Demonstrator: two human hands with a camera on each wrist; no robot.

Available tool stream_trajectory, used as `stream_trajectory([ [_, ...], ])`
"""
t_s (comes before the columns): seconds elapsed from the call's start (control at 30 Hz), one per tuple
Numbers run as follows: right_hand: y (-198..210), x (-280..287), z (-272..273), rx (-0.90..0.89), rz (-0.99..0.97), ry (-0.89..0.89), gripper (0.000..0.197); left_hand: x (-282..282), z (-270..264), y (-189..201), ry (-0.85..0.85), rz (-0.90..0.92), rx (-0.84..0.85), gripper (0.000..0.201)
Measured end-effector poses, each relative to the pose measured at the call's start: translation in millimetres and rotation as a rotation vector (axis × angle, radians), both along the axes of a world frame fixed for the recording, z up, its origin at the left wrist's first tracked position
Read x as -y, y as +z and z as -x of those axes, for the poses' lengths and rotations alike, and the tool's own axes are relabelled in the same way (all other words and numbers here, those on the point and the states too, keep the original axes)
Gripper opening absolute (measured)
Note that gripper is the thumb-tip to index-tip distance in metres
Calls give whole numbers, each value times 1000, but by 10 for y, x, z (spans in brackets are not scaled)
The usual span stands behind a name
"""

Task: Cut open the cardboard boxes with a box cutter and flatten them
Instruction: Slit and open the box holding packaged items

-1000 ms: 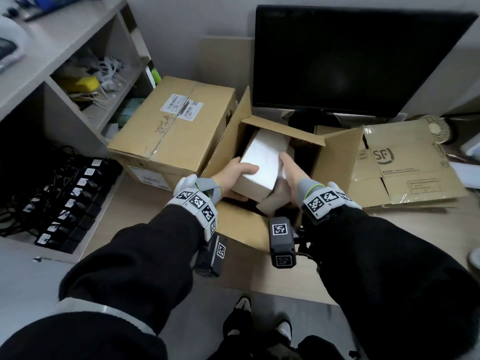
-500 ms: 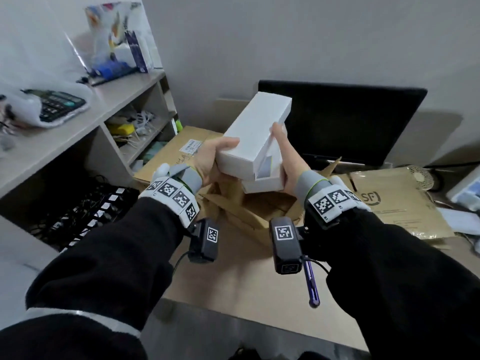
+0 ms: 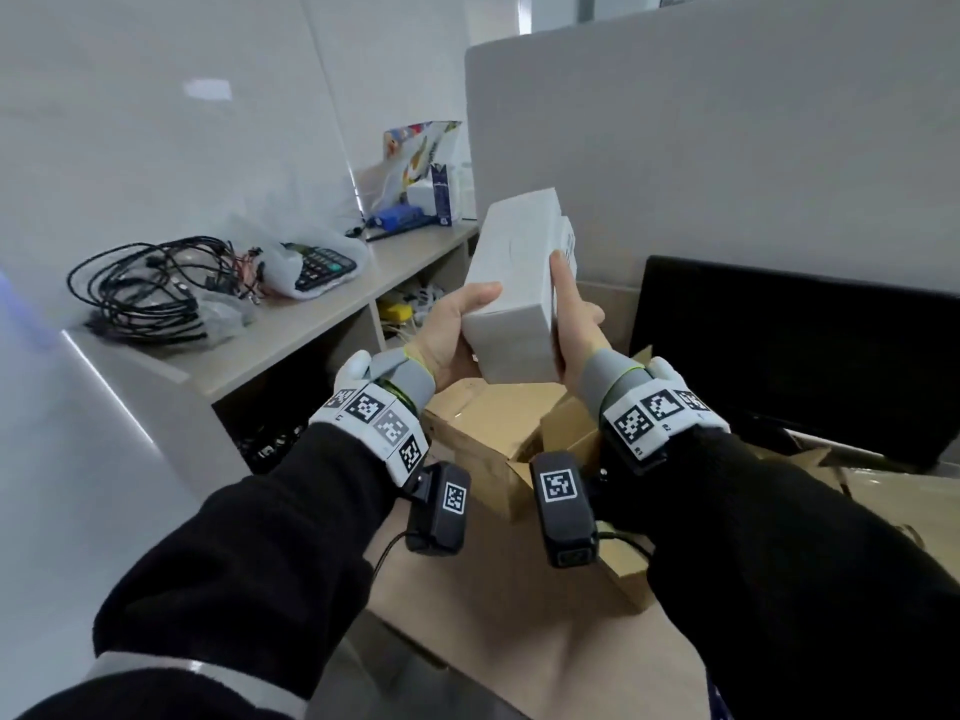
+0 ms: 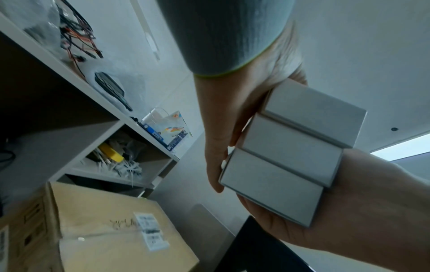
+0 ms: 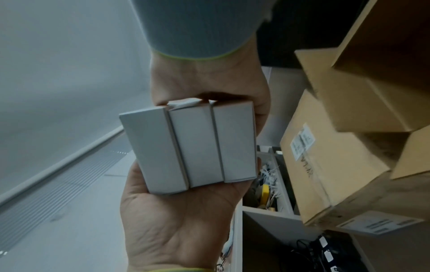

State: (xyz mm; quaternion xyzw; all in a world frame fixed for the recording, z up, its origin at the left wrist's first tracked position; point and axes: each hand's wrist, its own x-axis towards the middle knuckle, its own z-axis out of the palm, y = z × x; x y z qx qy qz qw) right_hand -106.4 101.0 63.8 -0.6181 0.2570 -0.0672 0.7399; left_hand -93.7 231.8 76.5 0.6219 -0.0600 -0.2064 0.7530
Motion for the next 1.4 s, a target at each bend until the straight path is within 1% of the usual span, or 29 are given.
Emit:
stream_trajectory([
  [0.03,45,-95,-112,0,10,31,101,-95,-91,18,20,2,10,20],
  [0.1,17,-199,-419,-9,42,74,113,-236,-245,50,53,-3,26,19],
  [0.17,-157,-253,-1013,19,86,157,129,-380,-463,84,86,-3,27,21],
  [0.2,-282,-227,-1273,21,113,200,130,-406,-535,90,96,3,26,24],
  [0.27,-279,-365,-1539,20,89,253,121,-528,-772,106,116,16,33,29],
  [0.3,-197,-501,-1570,13,63,264,113,-603,-911,117,119,29,30,29],
  [0.37,74,-800,-1488,53,23,297,95,-748,-1277,124,104,45,10,28],
  [0.4,131,-861,-1453,82,4,325,87,-783,-1388,112,98,35,5,30],
  [0.43,141,-898,-1548,97,-25,331,80,-819,-1501,125,105,22,0,32],
  [0.47,112,-921,-1737,85,-31,340,79,-852,-1632,139,116,27,-2,33],
  [0.5,15,-908,-2090,63,-30,306,88,-895,-1795,144,131,44,-2,32],
  [0.53,-136,-852,-2504,39,-36,249,106,-926,-1945,131,142,51,2,28],
  [0.57,-260,-817,-2901,14,-17,190,119,-981,-2131,123,144,48,-2,24],
  [0.6,-372,-752,-3173,-11,8,162,122,-986,-2225,100,136,49,-8,21],
  [0.63,-398,-748,-3323,-23,-6,162,115,-996,-2314,76,127,48,-21,21],
  [0.73,-72,-1006,-3074,1,-57,206,71,-1015,-2714,-32,115,45,-50,28],
  [0.8,66,-1103,-3024,16,-36,229,55,-987,-2958,-85,118,50,-43,33],
  [0.83,59,-1090,-3069,17,-52,255,49,-968,-3019,-112,122,51,-47,45],
  [0.9,64,-1065,-3162,22,-74,268,40,-923,-3171,-166,137,44,-78,78],
  [0.93,63,-1055,-3245,19,-78,268,39,-882,-3337,-264,159,34,-106,89],
  [1.0,75,-1045,-3366,5,-74,270,42,-791,-3796,-617,216,4,-139,108],
  [1.03,82,-1033,-3416,-6,-63,267,44,-758,-3950,-733,251,-12,-152,112],
  [1.1,91,-1008,-3498,-39,-55,271,45,-703,-4186,-904,318,-37,-170,113],
  [1.13,110,-1003,-3503,-46,-54,261,43,-692,-4197,-908,329,-59,-182,112],
  [1.17,115,-991,-3516,-49,-58,247,42,-695,-4141,-824,331,-76,-185,113],
  [1.27,97,-908,-3571,-94,-119,172,51,-676,-3976,-518,302,-128,-165,123],
  [1.33,58,-789,-3616,-126,-156,142,46,-635,-3870,-367,290,-174,-125,120],
  [1.37,68,-754,-3614,-152,-140,147,44,-639,-3844,-318,284,-184,-112,116],
  [1.4,85,-735,-3600,-190,-97,159,47,-645,-3846,-299,277,-193,-119,111],
])
